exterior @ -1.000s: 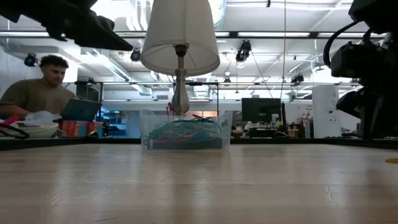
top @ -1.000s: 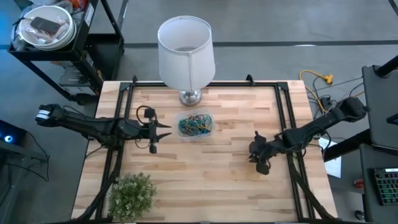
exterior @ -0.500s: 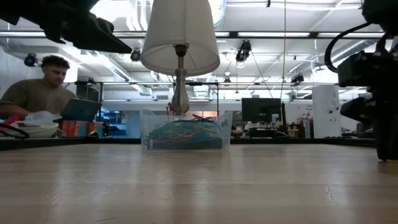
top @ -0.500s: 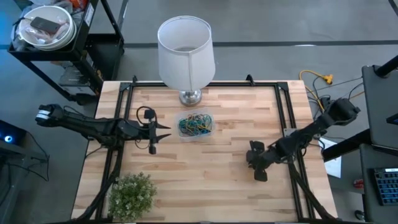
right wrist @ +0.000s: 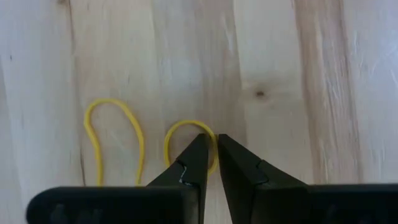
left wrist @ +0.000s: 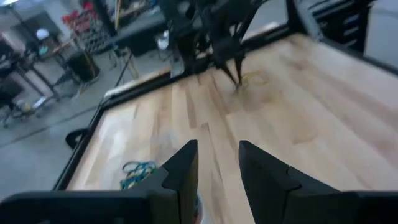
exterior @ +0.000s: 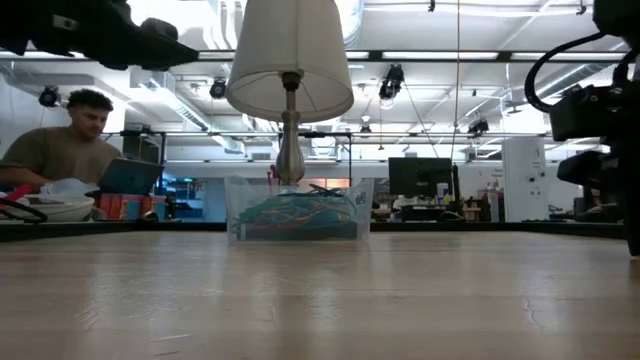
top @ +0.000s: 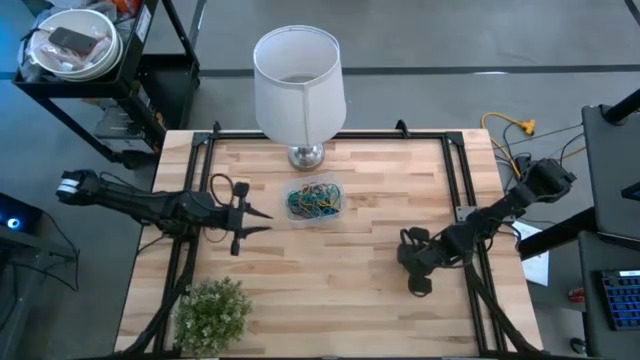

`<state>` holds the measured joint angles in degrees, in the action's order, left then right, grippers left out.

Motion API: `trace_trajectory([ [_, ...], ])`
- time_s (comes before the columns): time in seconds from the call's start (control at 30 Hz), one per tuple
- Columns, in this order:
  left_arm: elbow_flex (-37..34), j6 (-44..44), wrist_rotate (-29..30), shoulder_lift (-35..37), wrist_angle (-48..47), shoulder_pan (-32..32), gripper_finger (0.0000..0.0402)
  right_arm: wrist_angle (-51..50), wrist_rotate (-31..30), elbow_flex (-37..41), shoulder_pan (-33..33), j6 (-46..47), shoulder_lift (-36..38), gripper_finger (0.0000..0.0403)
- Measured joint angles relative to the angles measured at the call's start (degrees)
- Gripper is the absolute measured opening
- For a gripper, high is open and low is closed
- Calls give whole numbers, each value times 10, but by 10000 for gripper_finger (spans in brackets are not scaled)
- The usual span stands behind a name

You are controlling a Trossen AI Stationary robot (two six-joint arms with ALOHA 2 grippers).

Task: Pick and place rubber bands into bin
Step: Put the yellow rubber band into the transparent container

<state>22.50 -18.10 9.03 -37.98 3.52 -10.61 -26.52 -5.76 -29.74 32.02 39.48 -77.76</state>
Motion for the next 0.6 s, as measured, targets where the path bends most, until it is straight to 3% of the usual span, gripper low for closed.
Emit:
trace_trajectory([
  [0.2,-43,-8,-55,72,33,0,100,-16,3,0,6,-3,-1,33],
  [0.6,-122,-7,-79,225,67,0,100,-19,-5,1,7,-26,-1,33],
])
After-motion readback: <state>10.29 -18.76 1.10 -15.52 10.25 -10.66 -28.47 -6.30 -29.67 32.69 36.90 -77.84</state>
